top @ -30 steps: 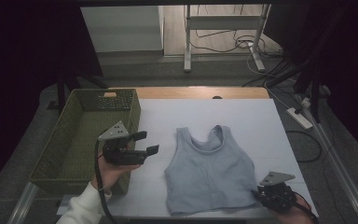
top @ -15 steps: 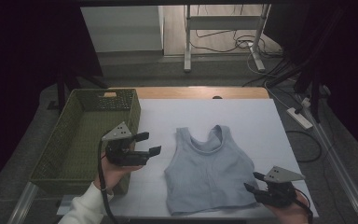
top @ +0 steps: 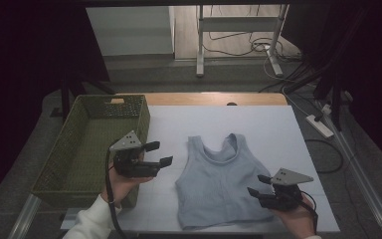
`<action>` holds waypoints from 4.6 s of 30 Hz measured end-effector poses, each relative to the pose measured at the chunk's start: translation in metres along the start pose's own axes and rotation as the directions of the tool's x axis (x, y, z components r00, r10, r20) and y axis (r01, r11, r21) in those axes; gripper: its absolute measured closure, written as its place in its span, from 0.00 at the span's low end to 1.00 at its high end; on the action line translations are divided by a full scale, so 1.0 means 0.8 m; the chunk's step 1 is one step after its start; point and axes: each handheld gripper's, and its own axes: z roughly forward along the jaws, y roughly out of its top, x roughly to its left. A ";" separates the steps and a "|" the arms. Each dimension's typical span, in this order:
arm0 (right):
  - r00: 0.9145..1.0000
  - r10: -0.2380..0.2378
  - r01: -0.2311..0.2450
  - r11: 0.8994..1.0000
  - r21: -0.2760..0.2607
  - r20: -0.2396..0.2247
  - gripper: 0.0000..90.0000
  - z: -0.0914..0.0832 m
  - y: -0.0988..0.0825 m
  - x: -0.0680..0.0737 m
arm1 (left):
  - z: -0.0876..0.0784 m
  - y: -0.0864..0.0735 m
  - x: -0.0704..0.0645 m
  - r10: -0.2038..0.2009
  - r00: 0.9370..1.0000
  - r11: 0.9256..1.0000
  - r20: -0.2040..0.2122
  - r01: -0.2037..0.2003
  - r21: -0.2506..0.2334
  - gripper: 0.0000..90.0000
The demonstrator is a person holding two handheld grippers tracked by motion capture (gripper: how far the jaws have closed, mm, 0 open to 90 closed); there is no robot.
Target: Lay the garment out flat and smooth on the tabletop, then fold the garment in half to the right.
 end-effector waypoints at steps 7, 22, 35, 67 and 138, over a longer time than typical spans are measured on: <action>1.000 -0.024 0.024 1.000 -0.005 -0.012 0.44 0.013 0.009 0.007 | 0.002 0.000 0.000 0.003 1.000 1.000 0.000 -0.003 0.003 0.29; 0.991 -0.105 0.104 0.994 -0.016 -0.081 0.44 0.046 0.038 0.037 | 0.000 0.000 0.000 0.006 1.000 1.000 -0.001 -0.007 -0.003 0.29; 0.982 -0.127 0.126 0.992 -0.017 -0.138 0.44 0.064 0.049 0.053 | 0.002 -0.002 0.002 -0.001 1.000 1.000 0.002 0.001 0.003 0.29; 0.899 -0.249 0.273 0.962 0.018 -0.361 0.43 0.119 0.067 0.152 | 0.014 -0.004 -0.007 0.014 1.000 0.999 0.001 -0.014 0.038 0.28; 0.850 -0.317 0.335 0.942 -0.034 -0.421 0.90 0.116 0.068 0.195 | 0.047 -0.012 -0.021 0.009 1.000 0.996 0.003 -0.009 0.092 0.29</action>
